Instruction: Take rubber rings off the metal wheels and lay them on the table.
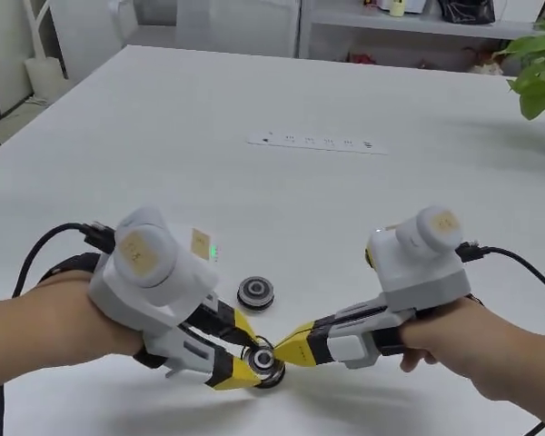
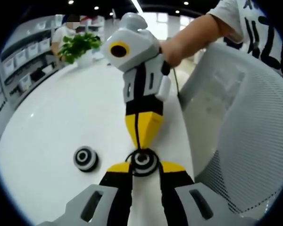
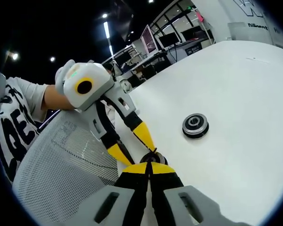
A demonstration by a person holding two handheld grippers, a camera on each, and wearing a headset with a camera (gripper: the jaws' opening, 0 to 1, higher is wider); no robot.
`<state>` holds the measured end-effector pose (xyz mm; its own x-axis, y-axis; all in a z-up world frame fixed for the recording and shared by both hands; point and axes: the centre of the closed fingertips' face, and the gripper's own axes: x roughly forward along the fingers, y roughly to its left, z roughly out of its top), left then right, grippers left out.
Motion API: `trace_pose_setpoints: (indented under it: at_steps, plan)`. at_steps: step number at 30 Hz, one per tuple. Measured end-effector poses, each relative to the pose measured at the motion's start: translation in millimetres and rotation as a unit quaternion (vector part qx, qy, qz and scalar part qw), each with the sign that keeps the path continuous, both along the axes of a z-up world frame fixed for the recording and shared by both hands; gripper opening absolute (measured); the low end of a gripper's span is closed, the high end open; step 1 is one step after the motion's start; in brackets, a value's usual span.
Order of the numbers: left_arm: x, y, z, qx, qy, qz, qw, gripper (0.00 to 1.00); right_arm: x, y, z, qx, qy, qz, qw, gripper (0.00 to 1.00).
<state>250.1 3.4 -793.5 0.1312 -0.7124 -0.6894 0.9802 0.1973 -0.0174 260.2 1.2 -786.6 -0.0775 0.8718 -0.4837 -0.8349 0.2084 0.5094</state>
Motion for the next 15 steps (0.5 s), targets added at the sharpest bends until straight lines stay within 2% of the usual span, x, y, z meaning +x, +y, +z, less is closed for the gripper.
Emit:
trace_pose_setpoints:
  at_steps: [4, 6, 9, 15]
  plan:
    - [-0.3, 4.2, 2.8, -0.005, 0.002, 0.003, 1.0000, 0.24, -0.5, 0.6, 1.6, 0.002, 0.001, 0.000, 1.0000, 0.00]
    - [-1.0, 4.6, 5.7, -0.009, -0.005, 0.000, 0.9999, 0.28, -0.6, 0.4, 2.3, 0.003, 0.002, 0.000, 1.0000, 0.00]
    - [-1.7, 6.5, 11.7, -0.023, -0.006, 0.002, 0.9997, 0.33, -0.6, 0.0, 2.7, 0.003, 0.003, -0.001, 1.0000, 0.00]
    - [-0.2, 16.2, 21.3, -0.041, -0.008, 0.018, 0.9990, 0.36, -1.9, 2.3, 6.3, 0.011, 0.009, -0.002, 0.9999, 0.00]
